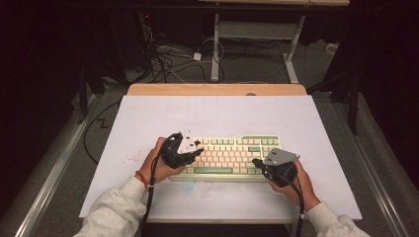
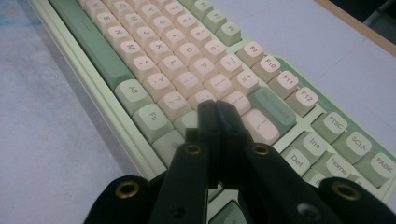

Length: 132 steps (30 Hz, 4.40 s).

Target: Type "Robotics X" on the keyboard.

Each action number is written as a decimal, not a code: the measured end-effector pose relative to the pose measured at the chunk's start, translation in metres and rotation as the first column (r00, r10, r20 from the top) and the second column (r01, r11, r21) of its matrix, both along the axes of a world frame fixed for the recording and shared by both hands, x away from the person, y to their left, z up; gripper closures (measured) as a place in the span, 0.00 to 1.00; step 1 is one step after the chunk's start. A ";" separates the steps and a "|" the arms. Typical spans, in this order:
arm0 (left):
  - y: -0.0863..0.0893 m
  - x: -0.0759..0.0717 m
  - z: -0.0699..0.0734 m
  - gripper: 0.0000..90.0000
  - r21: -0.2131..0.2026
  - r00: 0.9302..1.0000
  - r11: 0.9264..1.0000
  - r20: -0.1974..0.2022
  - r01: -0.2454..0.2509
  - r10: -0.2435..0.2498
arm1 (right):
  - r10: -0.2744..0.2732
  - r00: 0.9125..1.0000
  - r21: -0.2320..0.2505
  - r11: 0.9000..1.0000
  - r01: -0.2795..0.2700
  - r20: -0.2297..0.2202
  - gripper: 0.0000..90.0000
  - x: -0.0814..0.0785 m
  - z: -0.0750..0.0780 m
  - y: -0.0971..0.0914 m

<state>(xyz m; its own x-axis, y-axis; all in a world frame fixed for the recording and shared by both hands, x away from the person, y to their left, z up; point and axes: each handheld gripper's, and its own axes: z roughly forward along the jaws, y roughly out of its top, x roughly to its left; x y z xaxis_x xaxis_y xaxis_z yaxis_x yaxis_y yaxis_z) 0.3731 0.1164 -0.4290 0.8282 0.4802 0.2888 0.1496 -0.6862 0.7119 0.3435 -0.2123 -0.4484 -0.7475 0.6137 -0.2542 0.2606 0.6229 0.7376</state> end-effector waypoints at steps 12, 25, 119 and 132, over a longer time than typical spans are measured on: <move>0.034 -0.027 -0.012 0.26 -0.066 0.989 0.991 0.084 -0.114 0.119 | 0.004 1.000 0.019 1.000 -0.004 0.010 1.00 0.001 0.009 0.001; 0.066 -0.054 -0.036 0.25 -0.039 0.983 0.984 0.048 -0.176 0.178 | 0.008 1.000 0.017 1.000 -0.009 0.012 1.00 0.019 0.014 0.016; 0.071 -0.051 -0.026 0.96 -0.086 0.983 0.990 -0.158 -0.113 0.098 | -0.082 0.989 0.120 0.990 0.068 0.119 0.24 -0.042 -0.004 -0.012; 0.034 -0.032 -0.016 0.98 -0.054 0.981 0.997 -0.193 -0.050 0.039 | -0.083 0.989 0.092 0.993 0.072 0.120 0.24 -0.049 -0.009 -0.013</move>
<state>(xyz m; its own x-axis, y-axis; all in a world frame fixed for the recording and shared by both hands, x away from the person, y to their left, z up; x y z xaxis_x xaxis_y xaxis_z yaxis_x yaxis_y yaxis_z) 0.3410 0.1509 -0.4447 0.8428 0.5293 0.0974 0.3164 -0.6337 0.7059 0.2945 -0.2254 -0.4574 -0.6633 0.6922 -0.2844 0.2093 0.5365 0.8175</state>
